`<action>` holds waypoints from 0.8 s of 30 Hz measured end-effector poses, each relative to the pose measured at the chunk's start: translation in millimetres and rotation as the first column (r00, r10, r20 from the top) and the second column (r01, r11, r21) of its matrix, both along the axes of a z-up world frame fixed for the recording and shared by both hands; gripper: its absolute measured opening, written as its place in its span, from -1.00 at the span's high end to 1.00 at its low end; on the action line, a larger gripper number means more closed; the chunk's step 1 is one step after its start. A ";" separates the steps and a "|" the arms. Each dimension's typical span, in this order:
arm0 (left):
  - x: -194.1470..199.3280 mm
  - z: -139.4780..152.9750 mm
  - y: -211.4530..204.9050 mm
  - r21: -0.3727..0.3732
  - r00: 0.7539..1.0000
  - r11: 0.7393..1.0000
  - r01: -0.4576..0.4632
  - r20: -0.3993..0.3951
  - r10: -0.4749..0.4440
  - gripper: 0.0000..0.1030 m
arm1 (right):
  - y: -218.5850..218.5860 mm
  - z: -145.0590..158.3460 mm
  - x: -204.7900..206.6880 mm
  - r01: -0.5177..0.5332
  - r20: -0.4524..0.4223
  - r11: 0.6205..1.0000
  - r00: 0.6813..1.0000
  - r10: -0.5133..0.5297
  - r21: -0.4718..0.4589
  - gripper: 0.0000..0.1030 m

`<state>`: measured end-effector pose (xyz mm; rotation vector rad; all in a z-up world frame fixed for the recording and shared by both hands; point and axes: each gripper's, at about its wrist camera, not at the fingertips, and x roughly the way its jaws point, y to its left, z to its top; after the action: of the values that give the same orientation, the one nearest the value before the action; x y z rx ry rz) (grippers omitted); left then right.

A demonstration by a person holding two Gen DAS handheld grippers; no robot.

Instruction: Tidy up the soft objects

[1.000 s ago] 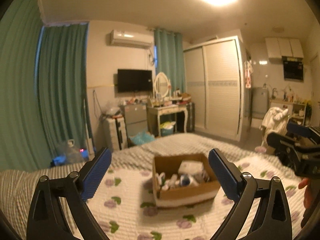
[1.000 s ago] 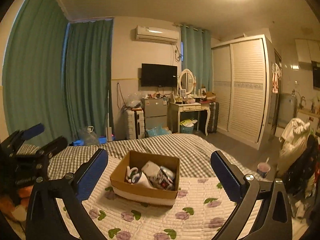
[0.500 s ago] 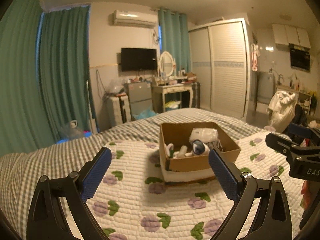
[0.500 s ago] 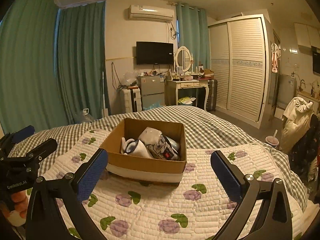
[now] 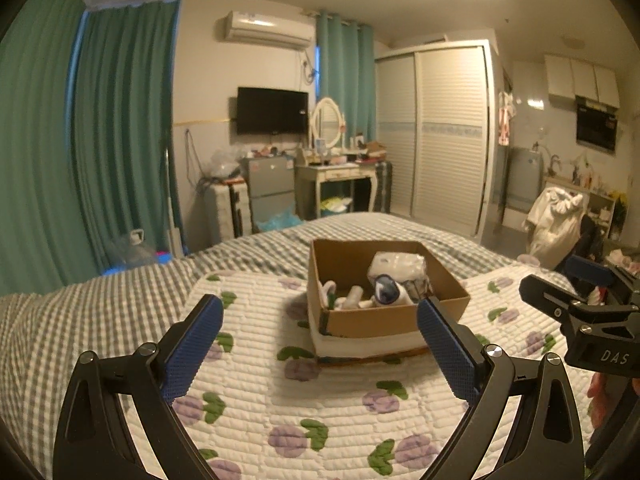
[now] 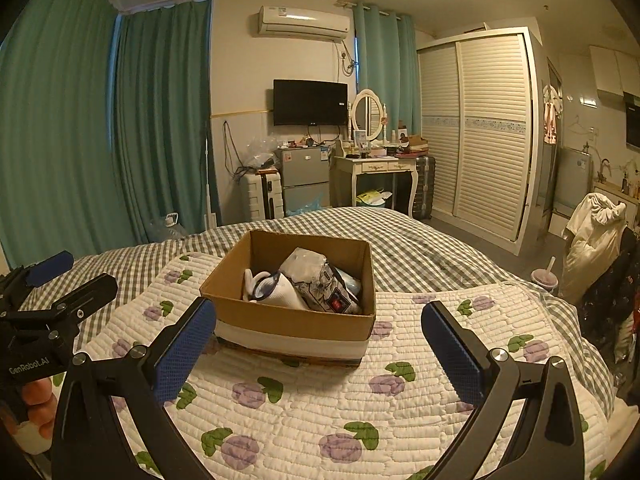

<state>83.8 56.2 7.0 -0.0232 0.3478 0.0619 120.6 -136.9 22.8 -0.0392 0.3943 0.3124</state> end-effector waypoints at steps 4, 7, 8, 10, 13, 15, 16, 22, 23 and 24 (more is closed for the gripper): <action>-0.2 -0.5 0.5 -0.007 1.000 1.000 0.006 -0.003 -0.006 -0.93 | 0.7 -1.2 -0.5 0.001 -0.002 1.000 1.000 -0.001 -0.004 -1.00; 0.0 -1.6 0.6 -0.013 1.000 1.000 0.008 -0.003 -0.008 -0.93 | 0.9 -1.2 -1.1 -0.002 -0.002 1.000 1.000 0.002 -0.004 -1.00; 0.3 -1.8 1.1 -0.017 1.000 1.000 0.009 -0.004 -0.009 -0.93 | 0.9 -1.1 -1.2 -0.002 -0.002 1.000 1.000 0.002 -0.004 -1.00; 0.7 -1.6 1.8 -0.024 1.000 1.000 0.011 -0.006 -0.011 -0.93 | 1.0 -1.3 -1.5 -0.002 -0.001 1.000 1.000 0.002 -0.004 -1.00; 0.3 -1.6 1.8 -0.017 1.000 1.000 0.007 -0.003 -0.007 -0.93 | 1.1 -1.4 -1.4 -0.002 -0.003 1.000 1.000 0.002 -0.005 -1.00; 0.8 -1.9 2.1 -0.019 1.000 1.000 0.009 -0.003 -0.009 -0.93 | 1.1 -1.4 -1.3 -0.001 -0.002 1.000 1.000 0.001 -0.005 -1.00; 0.8 -1.9 1.8 -0.018 1.000 1.000 0.009 -0.004 -0.009 -0.93 | 1.3 -1.7 -1.4 -0.002 -0.002 1.000 1.000 0.002 -0.006 -1.00; 0.7 -1.9 0.9 -0.016 1.000 1.000 0.012 -0.004 -0.012 -0.93 | 0.9 -2.1 -1.8 -0.003 -0.006 1.000 1.000 0.003 -0.007 -1.00; 0.9 -2.2 1.1 -0.016 1.000 1.000 0.013 -0.005 -0.014 -0.93 | 1.0 -2.3 -2.3 -0.002 -0.007 1.000 1.000 0.002 -0.008 -1.00; 0.9 -2.2 0.9 -0.015 1.000 1.000 0.014 -0.005 -0.014 -0.93 | 0.9 -2.5 -2.8 -0.002 -0.007 1.000 1.000 0.002 -0.009 -1.00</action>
<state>84.7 57.1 4.8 -0.0352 0.3536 0.0455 117.8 -136.0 20.3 -0.0472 0.4024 0.3133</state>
